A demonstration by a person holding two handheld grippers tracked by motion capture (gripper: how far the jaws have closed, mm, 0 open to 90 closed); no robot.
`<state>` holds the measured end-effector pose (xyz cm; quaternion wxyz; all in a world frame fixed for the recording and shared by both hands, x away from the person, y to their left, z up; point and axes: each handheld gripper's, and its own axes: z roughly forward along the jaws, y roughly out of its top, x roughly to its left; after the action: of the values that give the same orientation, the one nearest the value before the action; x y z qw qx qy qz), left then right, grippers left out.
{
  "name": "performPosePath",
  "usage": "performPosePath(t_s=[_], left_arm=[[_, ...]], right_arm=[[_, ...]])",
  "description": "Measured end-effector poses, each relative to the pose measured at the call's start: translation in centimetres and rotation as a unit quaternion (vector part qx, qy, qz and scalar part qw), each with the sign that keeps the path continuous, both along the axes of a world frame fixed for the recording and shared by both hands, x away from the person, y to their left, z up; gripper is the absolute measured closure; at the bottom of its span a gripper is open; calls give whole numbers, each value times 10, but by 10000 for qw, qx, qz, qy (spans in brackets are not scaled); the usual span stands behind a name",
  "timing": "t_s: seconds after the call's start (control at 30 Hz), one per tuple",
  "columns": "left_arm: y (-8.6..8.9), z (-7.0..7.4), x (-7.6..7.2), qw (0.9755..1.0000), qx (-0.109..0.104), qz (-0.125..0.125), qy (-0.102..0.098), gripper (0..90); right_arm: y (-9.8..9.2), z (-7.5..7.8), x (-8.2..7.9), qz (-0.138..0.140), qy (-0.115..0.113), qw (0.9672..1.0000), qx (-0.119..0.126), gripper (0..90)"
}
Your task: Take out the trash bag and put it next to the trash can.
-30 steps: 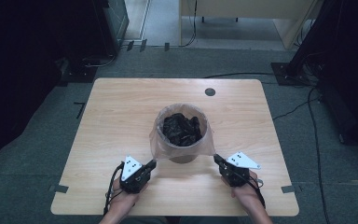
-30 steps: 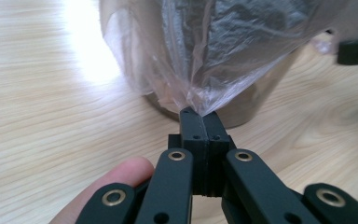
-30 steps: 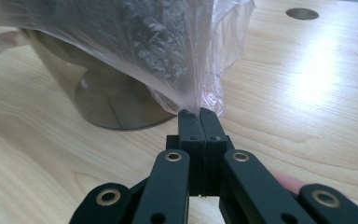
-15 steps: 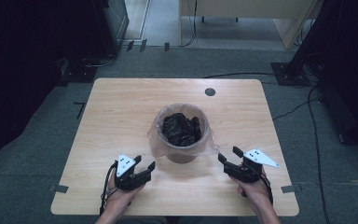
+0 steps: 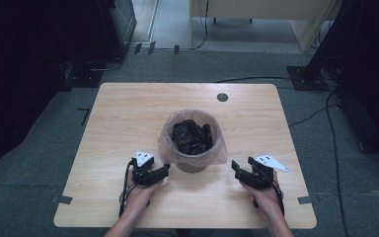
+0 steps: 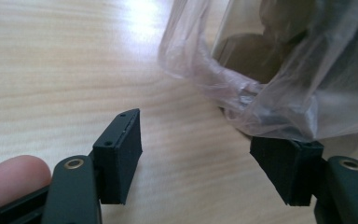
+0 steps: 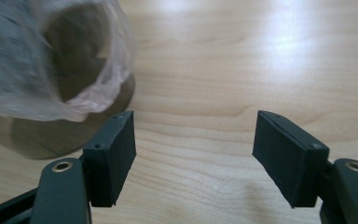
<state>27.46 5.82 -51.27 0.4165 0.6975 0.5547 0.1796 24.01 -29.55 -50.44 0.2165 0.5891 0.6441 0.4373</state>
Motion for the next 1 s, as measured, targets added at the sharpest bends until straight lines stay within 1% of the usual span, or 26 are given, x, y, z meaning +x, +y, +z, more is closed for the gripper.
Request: performPosePath(t_s=[0.03, 0.1, 0.17, 0.23, 0.33, 0.37, 0.4, 0.5, 0.53, 0.57, 0.6, 0.63, 0.67, 0.7, 0.73, 0.77, 0.8, 0.83, 0.87, 0.9, 0.93, 0.97, 1.0], left_arm=[[-1, 1, 1, 10000, 49, 15, -31, 347], [-5, 5, 4, 9999, 70, 12, -118, 356], [-8, 9, 6, 9997, 59, 13, -224, 395], [-11, 12, 9, 9996, 42, 43, -292, 491], [-13, 17, 14, 9994, -32, 27, -351, 591], [-13, 19, 16, 9994, -47, 31, -344, 609], [-13, 20, 17, 9993, -111, 49, -361, 620], [-12, 28, 18, 9985, -271, 127, -463, 672], [-11, 33, 19, 9980, -325, 153, -513, 689], [-9, 43, 19, 9968, -432, 188, -649, 728], [-9, 43, 19, 9968, -432, 188, -649, 772], [-7, 48, 19, 9960, -486, 213, -715, 830], [-5, 54, 20, 9954, -522, 209, -781, 830], [-2, 65, 20, 9940, -567, 177, -921, 879], [-2, 65, 20, 9940, -567, 177, -921, 885], [-1, 70, 20, 9933, -595, 165, -980, 889], [0, 75, 20, 9928, -610, 149, -1024, 889], [0, 79, 20, 9923, -600, 128, -1079, 893], [0, 83, 19, 9917, -619, 107, -1124, 893], [-2, 90, 17, 9903, -666, 33, -1221, 897], [-2, 90, 17, 9903, -666, 33, -1221, 898], [-5, 98, 13, 9890, -710, -27, -1297, 898], [-5, 98, 13, 9890, -710, -27, -1297, 899]], right_arm=[[2, -2, 2, -9, 44, 10000, -46, 301], [10, -5, 5, -24, 72, 9998, -169, 302], [16, -6, 8, -50, 63, 9998, -188, 301], [20, -7, 11, -96, 88, 9998, -174, 301], [27, -11, 14, -138, 113, 9994, -281, 301], [30, -13, 16, -141, 124, 9993, -309, 301], [31, -13, 17, -141, 125, 9993, -336, 301], [37, -12, 20, -194, 101, 9992, -328, 301], [39, -11, 21, -210, 79, 9993, -296, 302], [42, -8, 23, -217, 5, 9995, -235, 306], [42, -8, 23, -217, 5, 9995, -235, 306], [47, -5, 25, -218, -54, 9996, -190, 314], [47, -5, 25, -218, -54, 9996, -190, 314], [50, -2, 27, -250, -85, 9996, -131, 336], [50, -2, 27, -250, -85, 9996, -131, 336], [54, -1, 28, -239, -94, 9997, -57, 360], [54, -1, 28, -239, -94, 9997, -57, 360], [57, 0, 28, -217, -145, 9997, -31, 410], [57, 0, 28, -217, -145, 9997, -31, 410], [59, 1, 29, -200, -207, 9996, 53, 455], [59, 1, 29, -200, -207, 9996, 53, 455], [61, 3, 29, -236, -262, 9994, 63, 469], [61, 3, 29, -236, -262, 9994, 63, 469]])
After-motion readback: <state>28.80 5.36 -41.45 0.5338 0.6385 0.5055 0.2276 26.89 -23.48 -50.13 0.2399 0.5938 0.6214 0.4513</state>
